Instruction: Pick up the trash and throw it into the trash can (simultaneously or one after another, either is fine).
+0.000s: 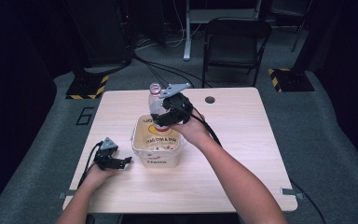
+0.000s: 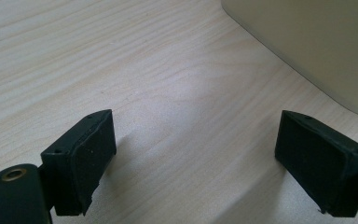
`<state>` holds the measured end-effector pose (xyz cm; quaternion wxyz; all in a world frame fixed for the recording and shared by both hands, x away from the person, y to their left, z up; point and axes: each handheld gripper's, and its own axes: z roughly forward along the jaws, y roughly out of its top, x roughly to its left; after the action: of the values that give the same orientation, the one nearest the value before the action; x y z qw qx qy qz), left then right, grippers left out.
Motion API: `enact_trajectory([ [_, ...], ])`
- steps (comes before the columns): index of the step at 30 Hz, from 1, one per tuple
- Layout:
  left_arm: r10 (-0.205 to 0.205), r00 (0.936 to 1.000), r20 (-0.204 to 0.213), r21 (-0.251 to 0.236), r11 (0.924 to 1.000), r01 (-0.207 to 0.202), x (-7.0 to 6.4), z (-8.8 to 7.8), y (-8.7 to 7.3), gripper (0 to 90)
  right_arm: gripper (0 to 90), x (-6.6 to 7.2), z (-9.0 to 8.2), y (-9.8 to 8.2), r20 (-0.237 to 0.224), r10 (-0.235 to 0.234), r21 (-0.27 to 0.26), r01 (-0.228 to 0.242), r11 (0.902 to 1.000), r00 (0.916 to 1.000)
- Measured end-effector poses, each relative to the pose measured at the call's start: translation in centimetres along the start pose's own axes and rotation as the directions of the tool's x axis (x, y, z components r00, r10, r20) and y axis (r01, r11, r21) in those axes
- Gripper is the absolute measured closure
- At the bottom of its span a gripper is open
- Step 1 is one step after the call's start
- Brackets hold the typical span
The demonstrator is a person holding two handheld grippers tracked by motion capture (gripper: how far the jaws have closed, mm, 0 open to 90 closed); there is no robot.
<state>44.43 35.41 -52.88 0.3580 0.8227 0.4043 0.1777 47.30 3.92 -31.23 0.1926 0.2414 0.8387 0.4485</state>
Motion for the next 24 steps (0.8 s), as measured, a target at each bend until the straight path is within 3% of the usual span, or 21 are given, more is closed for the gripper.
enact_trajectory([
  [24, 0.002, 1.0, 0.002, -0.001, 1.0, -0.002, 0.0, 0.0, 0.0, 12.1, 25.6, 0.0, 2.5, -2.4, 0.022, 0.028, 0.038, -0.029, 0.9989, 0.9994],
])
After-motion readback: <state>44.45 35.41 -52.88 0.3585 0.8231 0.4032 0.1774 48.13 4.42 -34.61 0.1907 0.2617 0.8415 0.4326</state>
